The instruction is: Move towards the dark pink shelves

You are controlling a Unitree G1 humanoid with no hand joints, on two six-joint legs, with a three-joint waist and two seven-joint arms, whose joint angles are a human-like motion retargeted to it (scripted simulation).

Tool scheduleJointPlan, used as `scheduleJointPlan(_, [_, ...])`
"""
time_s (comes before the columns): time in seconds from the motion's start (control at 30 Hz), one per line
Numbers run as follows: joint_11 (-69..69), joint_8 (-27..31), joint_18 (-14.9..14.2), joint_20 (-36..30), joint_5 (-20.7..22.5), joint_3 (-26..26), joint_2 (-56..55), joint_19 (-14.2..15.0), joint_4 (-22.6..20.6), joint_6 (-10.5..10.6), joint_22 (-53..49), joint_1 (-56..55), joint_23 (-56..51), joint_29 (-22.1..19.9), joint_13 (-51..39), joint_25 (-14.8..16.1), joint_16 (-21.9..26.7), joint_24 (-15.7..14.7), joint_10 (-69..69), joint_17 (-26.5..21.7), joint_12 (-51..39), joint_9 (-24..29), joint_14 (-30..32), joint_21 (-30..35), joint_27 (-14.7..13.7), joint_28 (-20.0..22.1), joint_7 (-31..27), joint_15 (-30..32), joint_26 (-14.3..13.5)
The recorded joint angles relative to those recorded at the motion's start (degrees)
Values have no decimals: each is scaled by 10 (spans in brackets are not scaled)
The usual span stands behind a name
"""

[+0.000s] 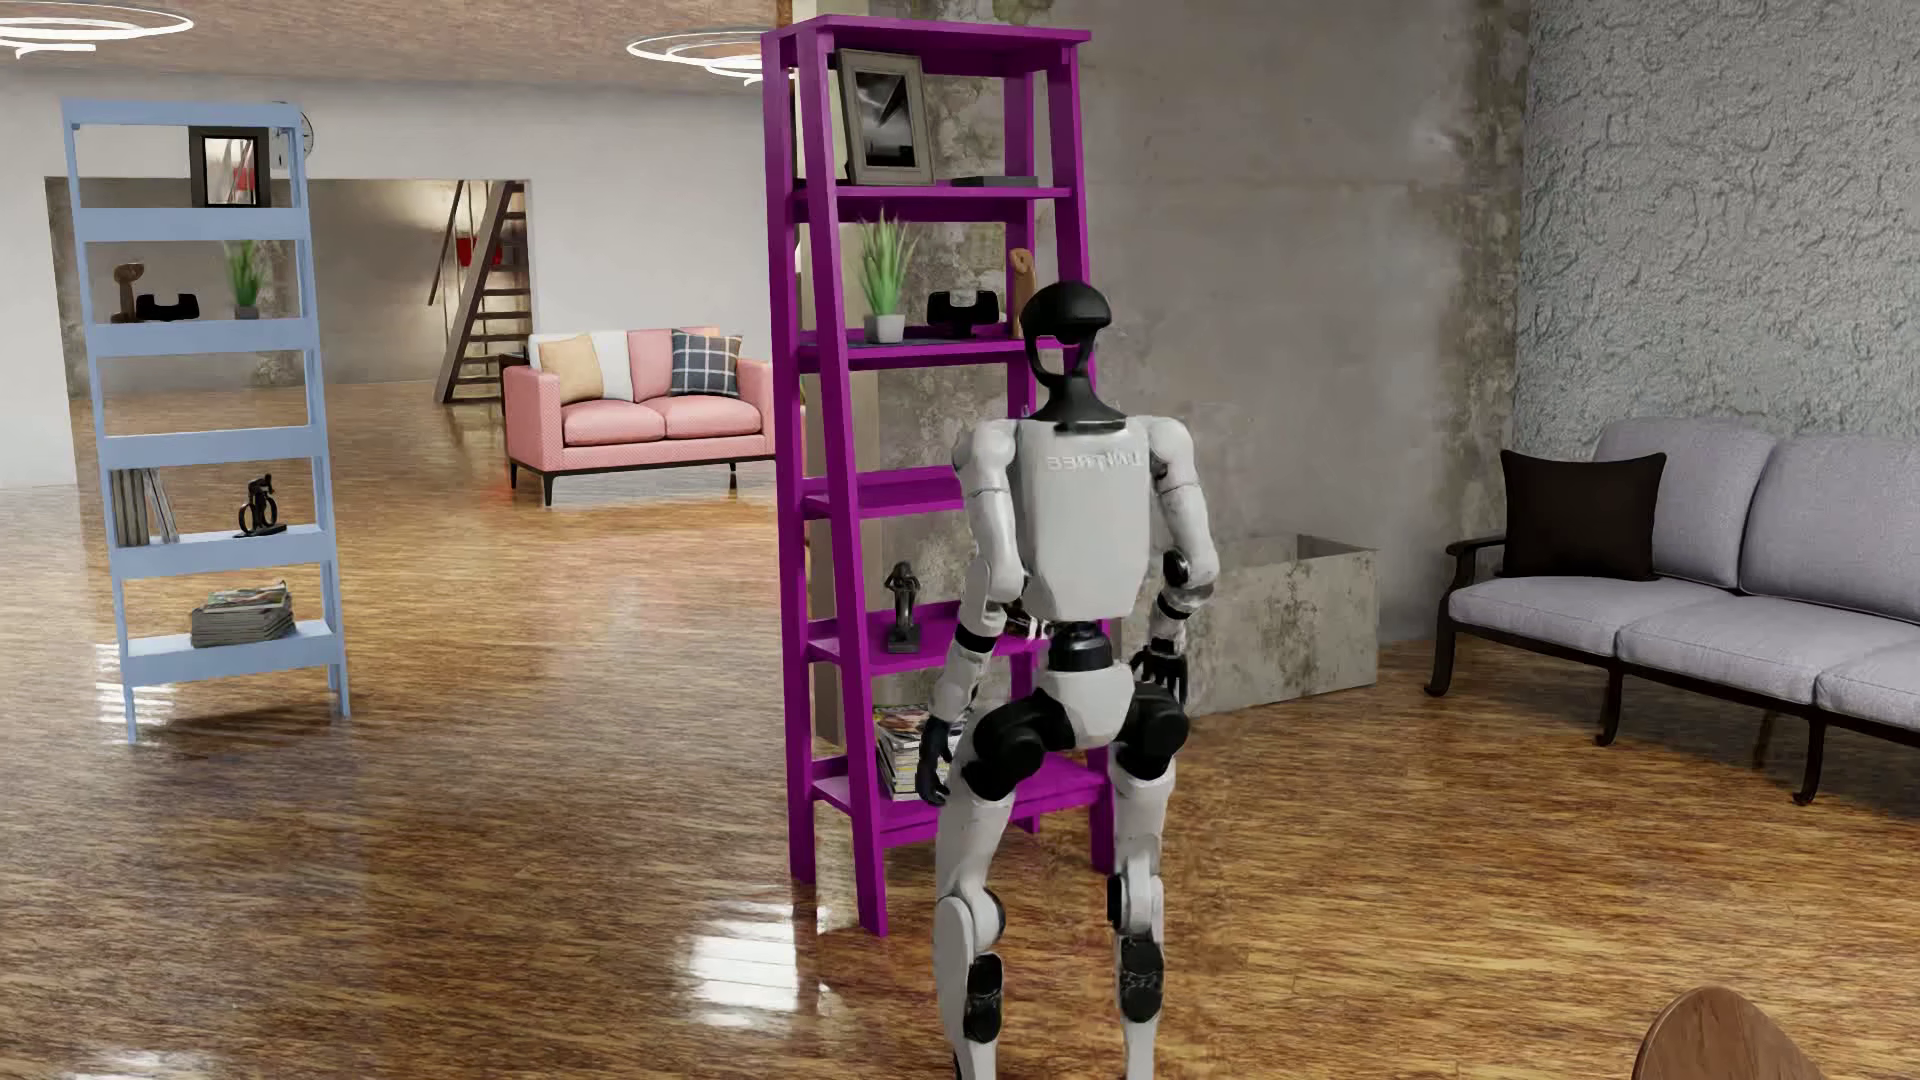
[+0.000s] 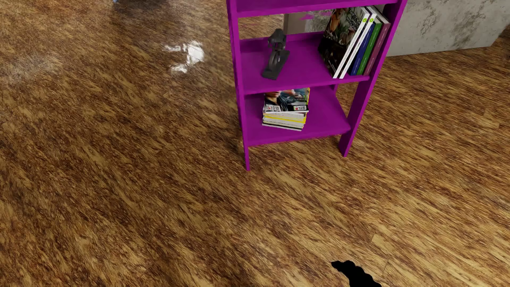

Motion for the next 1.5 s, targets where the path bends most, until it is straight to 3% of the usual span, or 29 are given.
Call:
scheduleJointPlan(0.13, [10, -30, -6, 10, -7, -4, 9, -6, -9, 3, -42, -12, 24, 50, -10, -31, -1, -8, 17, 24, 3, 3, -1, 42, -4, 25, -31, -12, -9])
scheduleJointPlan(0.27, [11, -49, -5, 18, -13, -6, 12, -9, -19, 8, -44, -16, 34, 56, -20, -59, -8, -21, 14, 40, 6, 6, 0, 78, -7, 24, -51, -15, -2])
scheduleJointPlan(0.37, [16, -55, -5, 32, -19, -7, 7, -12, -25, 9, -34, -17, 35, 66, -29, -61, -17, -39, 6, 36, 10, 8, 2, 101, -11, 25, -56, -15, 4])
scheduleJointPlan(0.57, [13, -61, -6, 41, -28, -5, 3, -12, -36, 5, -11, -12, 45, 59, -41, -42, -20, -36, -20, 26, 13, 12, 15, 101, -1, 23, -58, -11, 13])
scheduleJointPlan(0.87, [6, -74, -8, 31, -28, 0, -6, -15, -40, -2, -35, -27, 57, 70, -33, -52, -18, -32, -29, -6, 6, 12, 27, 123, 4, 26, -70, -5, -5])
scheduleJointPlan(1.33, [2, -87, -13, 40, -27, 0, 1, -18, -42, -8, -34, -27, 90, 58, -56, -4, -17, -43, -30, -4, 7, 8, 27, 152, 7, 28, -82, -9, 1])
scheduleJointPlan(1.4, [0, -87, -13, 49, -27, 0, 4, -18, -42, -8, -35, -25, 107, 50, -62, 17, -23, -46, -30, 3, 8, 8, 27, 148, 11, 28, -82, -9, 2])
scheduleJointPlan(1.5, [-6, -85, -15, 57, -26, -1, 7, -17, -42, -8, -29, -20, 178, 32, -91, 72, -30, -46, -37, 17, 6, 7, 29, 140, 31, 27, -79, -7, 5])
